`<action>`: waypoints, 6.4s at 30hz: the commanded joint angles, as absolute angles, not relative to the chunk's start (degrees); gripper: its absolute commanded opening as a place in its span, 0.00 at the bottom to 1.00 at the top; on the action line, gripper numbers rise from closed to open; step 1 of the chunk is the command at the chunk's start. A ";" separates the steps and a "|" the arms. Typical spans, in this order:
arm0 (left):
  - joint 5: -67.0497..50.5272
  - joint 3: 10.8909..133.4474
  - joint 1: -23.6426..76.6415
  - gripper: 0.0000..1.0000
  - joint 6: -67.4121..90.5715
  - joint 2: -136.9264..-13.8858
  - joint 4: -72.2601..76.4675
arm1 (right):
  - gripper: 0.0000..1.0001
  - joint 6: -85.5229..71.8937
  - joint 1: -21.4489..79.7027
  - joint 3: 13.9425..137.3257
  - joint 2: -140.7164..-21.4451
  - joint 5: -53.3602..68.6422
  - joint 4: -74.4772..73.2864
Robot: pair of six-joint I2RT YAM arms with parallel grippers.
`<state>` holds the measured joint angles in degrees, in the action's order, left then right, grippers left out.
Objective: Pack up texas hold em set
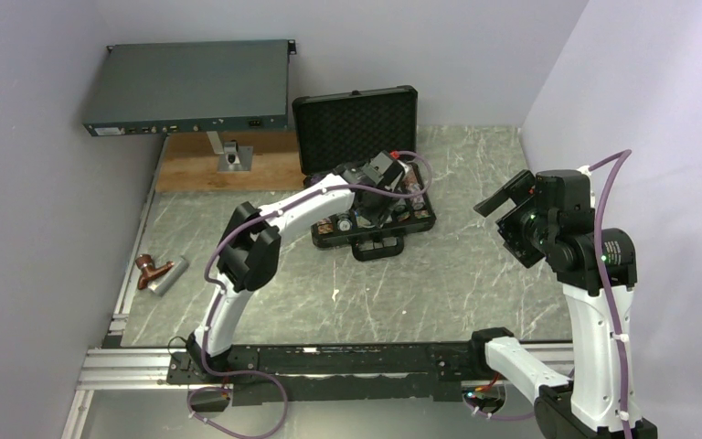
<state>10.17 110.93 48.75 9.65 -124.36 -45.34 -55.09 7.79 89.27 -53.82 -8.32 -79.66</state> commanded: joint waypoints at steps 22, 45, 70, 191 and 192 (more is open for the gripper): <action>8.06 118.04 46.07 0.00 8.88 -127.66 -44.04 | 1.00 -55.77 7.62 89.54 -53.53 -6.85 -78.89; 8.22 117.03 45.83 0.30 10.16 -126.30 -41.69 | 1.00 -56.16 7.57 89.92 -53.27 -6.85 -79.75; 1.76 100.09 46.05 0.97 13.27 -95.48 -39.85 | 1.00 -57.48 7.60 82.90 -51.59 -4.31 -70.28; 4.46 48.73 42.28 1.00 24.84 -39.24 -50.72 | 0.46 -72.05 20.42 56.17 -67.38 -3.27 -18.66; 4.34 48.55 42.26 1.00 24.75 -39.26 -50.50 | 0.46 -72.21 20.52 55.03 -66.18 -3.54 -19.22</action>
<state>5.96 49.01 42.44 25.93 -39.97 -53.32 -71.20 20.01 58.48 -70.83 -1.08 -14.90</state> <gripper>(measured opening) 0.996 0.455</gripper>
